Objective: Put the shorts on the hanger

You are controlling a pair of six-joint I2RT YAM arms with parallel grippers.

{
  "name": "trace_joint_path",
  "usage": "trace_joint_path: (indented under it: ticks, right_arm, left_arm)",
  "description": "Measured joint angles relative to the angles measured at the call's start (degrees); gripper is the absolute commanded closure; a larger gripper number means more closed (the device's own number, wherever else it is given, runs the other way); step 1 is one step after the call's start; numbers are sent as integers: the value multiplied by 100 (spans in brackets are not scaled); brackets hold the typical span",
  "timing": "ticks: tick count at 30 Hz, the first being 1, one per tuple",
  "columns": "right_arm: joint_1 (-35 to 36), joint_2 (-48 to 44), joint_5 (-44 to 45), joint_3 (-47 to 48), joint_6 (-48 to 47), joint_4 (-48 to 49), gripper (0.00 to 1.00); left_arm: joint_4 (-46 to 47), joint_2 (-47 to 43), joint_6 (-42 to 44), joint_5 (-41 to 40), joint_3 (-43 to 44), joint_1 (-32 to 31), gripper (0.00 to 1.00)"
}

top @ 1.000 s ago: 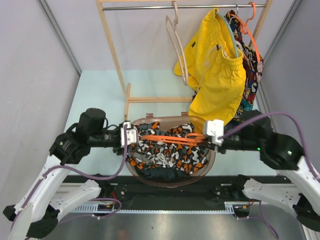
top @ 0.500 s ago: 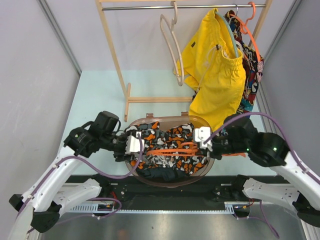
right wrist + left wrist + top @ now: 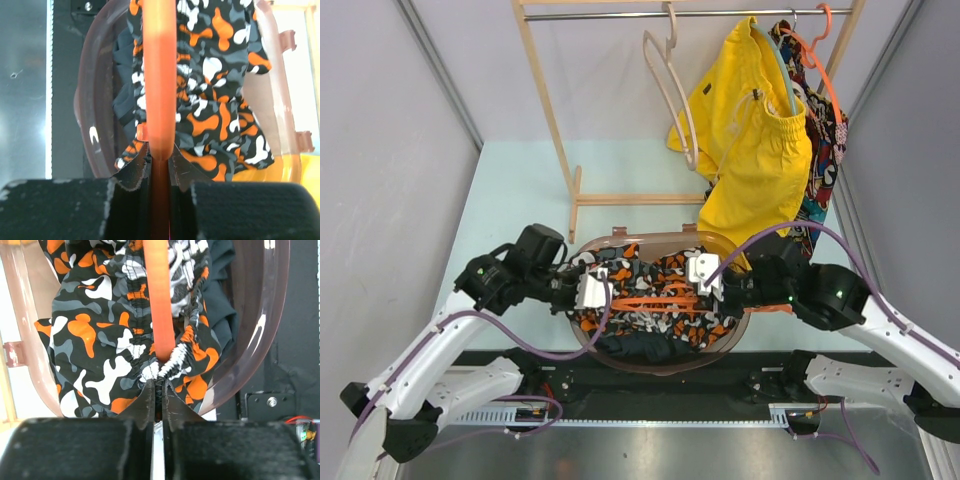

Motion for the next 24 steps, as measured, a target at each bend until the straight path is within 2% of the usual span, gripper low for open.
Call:
trace_joint_path:
  ticks: [17,20,21,23,24]
  right_arm:
    - [111,435,400,-348,404,1285,100]
    - [116,450,437,-466,468,1534,100]
    - [116,463,442,-509,496,1635,100]
    - [116,507,439,-621,542,1897,100]
    - [116,529,448,-667,549,2017,100]
  left_arm:
    - [284,570,-459,92,1108,-122,100]
    - [387,614,-584,94,1217,-186,86]
    - [413,627,-601,101,1248,-208,64]
    - [483,660,-723,116,1325,-251,45]
    - [483,669,-697,129,1344,-256,20]
